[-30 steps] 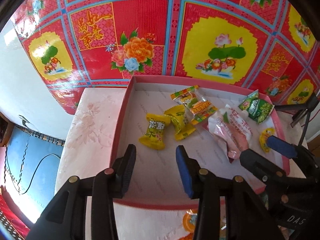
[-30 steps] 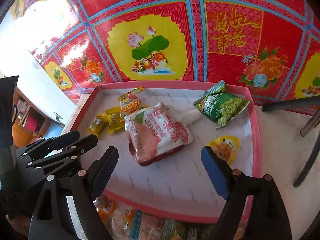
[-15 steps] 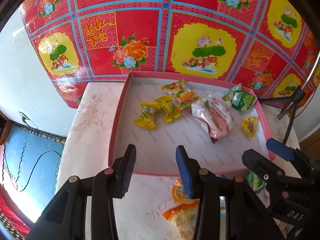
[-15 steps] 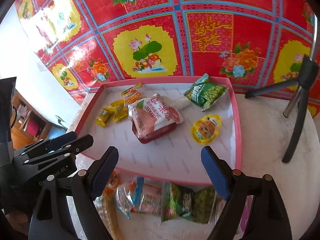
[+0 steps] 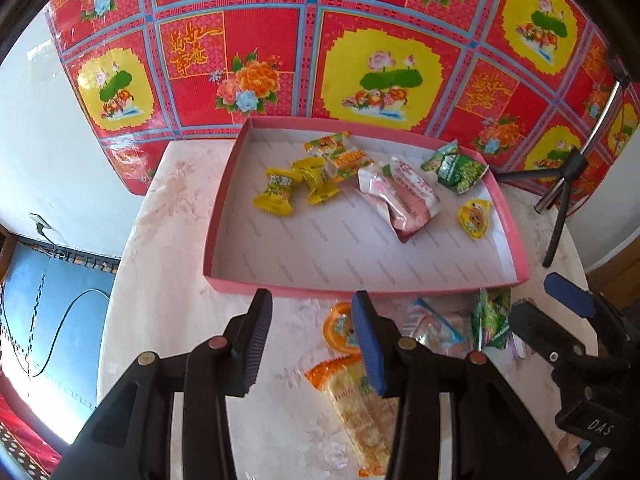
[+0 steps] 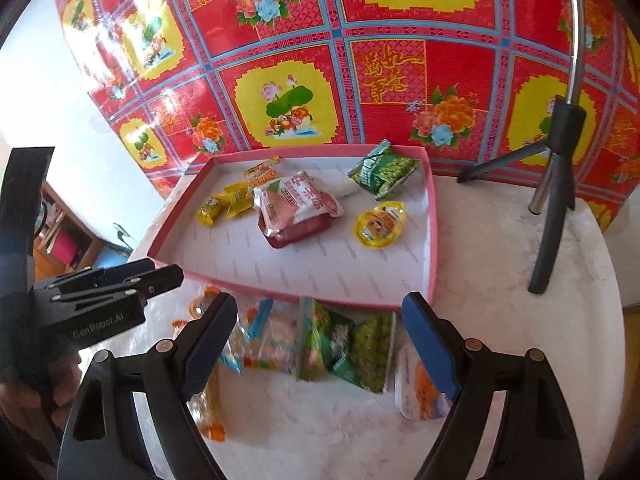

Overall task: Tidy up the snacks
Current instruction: 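Withdraw both open tools from the box back to the loose snacks, then move the right tool to the purple tin while the left tool approaches the long bread pack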

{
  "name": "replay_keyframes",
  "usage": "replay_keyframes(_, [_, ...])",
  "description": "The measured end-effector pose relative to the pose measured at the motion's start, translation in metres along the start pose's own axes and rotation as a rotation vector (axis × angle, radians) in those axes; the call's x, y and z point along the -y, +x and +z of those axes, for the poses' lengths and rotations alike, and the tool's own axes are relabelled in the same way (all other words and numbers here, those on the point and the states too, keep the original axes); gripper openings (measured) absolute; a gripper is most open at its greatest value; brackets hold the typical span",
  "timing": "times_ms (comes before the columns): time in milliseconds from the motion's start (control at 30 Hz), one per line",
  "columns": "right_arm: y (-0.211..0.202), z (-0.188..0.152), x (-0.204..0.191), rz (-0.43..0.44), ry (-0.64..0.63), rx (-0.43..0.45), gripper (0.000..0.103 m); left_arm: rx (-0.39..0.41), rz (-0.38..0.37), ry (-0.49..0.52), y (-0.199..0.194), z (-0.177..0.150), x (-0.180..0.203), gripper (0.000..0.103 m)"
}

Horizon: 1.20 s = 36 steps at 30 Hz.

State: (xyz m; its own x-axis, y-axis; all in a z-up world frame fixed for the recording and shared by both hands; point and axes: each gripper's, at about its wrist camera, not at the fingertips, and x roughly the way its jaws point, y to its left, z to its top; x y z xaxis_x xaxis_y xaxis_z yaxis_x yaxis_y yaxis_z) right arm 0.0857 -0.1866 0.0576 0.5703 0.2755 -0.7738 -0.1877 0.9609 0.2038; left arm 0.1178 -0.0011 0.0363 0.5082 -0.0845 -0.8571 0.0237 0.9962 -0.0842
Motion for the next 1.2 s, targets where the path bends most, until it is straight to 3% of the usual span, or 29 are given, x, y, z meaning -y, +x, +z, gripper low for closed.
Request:
replay_keyframes(433, [-0.017,-0.030,0.018,-0.041,0.001,-0.007,0.087,-0.025,-0.029,0.013,-0.016,-0.015,0.004,0.043])
replay_keyframes(900, [-0.027,-0.054,0.039,-0.057,0.007,-0.022,0.087,-0.104,-0.090,0.048,-0.012,-0.035,0.031,0.043])
replay_keyframes(1200, [-0.029,-0.062,0.059,-0.070,0.048,-0.024,0.087,-0.089,-0.041,0.096,-0.012,-0.043,0.048,0.050])
